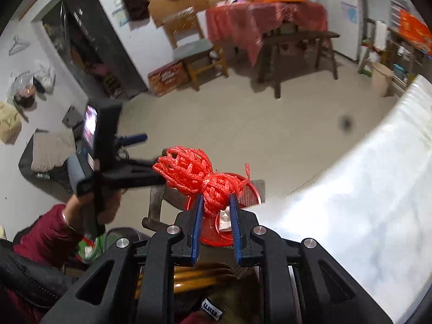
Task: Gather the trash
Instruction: 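Carry the paper cup with the left gripper to the red wastebasket and release, then swing the left gripper back over the table toward the pink floral bag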
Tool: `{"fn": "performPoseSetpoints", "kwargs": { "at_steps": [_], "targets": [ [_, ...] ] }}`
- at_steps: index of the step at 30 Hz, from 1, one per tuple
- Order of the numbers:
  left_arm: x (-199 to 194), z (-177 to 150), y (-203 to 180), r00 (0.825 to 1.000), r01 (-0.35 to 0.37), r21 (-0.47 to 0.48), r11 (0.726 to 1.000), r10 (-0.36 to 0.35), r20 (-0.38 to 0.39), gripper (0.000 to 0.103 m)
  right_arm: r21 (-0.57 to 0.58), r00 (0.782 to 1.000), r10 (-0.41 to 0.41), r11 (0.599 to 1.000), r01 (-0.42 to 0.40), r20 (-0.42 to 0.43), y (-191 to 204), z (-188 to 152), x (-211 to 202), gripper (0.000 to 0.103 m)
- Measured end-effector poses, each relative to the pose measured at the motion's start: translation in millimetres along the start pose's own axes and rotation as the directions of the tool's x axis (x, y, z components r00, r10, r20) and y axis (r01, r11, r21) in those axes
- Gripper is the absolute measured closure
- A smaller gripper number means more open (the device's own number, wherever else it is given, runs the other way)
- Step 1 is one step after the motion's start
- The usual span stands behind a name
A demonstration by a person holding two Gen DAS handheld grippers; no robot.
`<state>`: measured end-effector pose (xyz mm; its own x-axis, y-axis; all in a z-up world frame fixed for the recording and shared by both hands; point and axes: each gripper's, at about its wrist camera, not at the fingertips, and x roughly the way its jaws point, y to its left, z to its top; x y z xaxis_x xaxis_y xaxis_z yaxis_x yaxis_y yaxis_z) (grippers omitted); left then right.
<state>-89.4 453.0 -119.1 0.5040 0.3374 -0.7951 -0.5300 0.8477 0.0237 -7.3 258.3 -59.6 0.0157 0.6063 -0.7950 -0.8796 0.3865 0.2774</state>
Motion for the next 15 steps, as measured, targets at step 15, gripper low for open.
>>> {"fn": "performPoseSetpoints", "kwargs": {
  "at_steps": [15],
  "targets": [
    [-16,8,24,0.995,-0.087,-0.017,0.996,0.088,0.052,0.007,-0.057,0.998,-0.051,0.997,0.049,-0.033,23,25,38,0.056]
  ]
}}
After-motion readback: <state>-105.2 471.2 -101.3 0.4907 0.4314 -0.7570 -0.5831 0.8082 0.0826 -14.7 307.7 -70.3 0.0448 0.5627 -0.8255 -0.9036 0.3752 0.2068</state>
